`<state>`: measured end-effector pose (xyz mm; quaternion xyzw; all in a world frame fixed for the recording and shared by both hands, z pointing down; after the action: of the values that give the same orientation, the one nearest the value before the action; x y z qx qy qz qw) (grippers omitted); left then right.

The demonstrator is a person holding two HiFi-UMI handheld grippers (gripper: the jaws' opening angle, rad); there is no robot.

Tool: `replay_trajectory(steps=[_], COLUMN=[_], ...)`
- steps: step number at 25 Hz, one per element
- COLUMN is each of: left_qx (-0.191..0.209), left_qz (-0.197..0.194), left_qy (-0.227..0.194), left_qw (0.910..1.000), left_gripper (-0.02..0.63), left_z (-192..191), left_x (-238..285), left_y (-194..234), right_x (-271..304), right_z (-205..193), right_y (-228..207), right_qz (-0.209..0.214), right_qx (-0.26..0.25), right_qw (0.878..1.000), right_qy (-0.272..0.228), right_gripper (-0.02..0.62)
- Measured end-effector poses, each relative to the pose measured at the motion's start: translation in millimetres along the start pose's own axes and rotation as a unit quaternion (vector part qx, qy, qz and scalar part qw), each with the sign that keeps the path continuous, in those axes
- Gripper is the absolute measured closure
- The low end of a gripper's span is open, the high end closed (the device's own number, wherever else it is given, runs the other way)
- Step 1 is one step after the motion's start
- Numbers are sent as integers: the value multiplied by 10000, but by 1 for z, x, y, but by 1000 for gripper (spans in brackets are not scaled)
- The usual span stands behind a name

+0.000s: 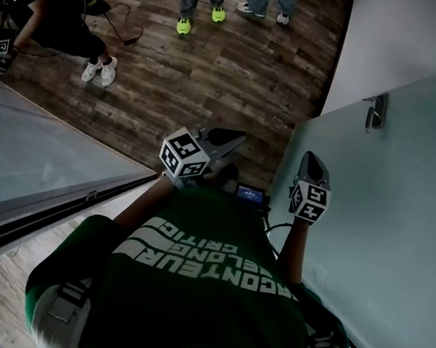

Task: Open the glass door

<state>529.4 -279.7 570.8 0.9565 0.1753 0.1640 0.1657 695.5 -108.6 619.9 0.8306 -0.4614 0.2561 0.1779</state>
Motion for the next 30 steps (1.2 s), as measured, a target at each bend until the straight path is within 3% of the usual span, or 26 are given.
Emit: replay_trajectory(steps=[8, 14, 21, 30], left_qx=[-168, -253, -208, -185], left_qz=[-104, 35, 203, 106], left_qy=[16, 64, 71, 57], left_qw=[9998, 9997, 9996, 9998], left_gripper=[591, 591, 591, 591], left_z=[-22, -31, -27, -24], left_x=[-27, -34, -17, 27], left_y=[-7, -3, -3, -37], right_x=[-34, -44, -54, -67], right_z=[-12, -21, -25, -43], right_y=[37, 44, 22, -20], right_qz=[-35, 44, 98, 170], right_qx=[-8, -138, -94, 25], right_qw=[10000, 9999, 9998, 9995], right_qy=[-8, -22, -130, -246], right_gripper=[603, 603, 603, 603])
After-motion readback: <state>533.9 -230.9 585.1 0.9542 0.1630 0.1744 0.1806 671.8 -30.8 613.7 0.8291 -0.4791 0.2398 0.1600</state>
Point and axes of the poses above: the fingertips, and each gripper's own axes: x forward along the fingers, y to its left, z out of its top, the point moved 4 cm from there along -x, backward along the fingers, and after that the axes turned 6 degrees about y, right-handed, at the moved point
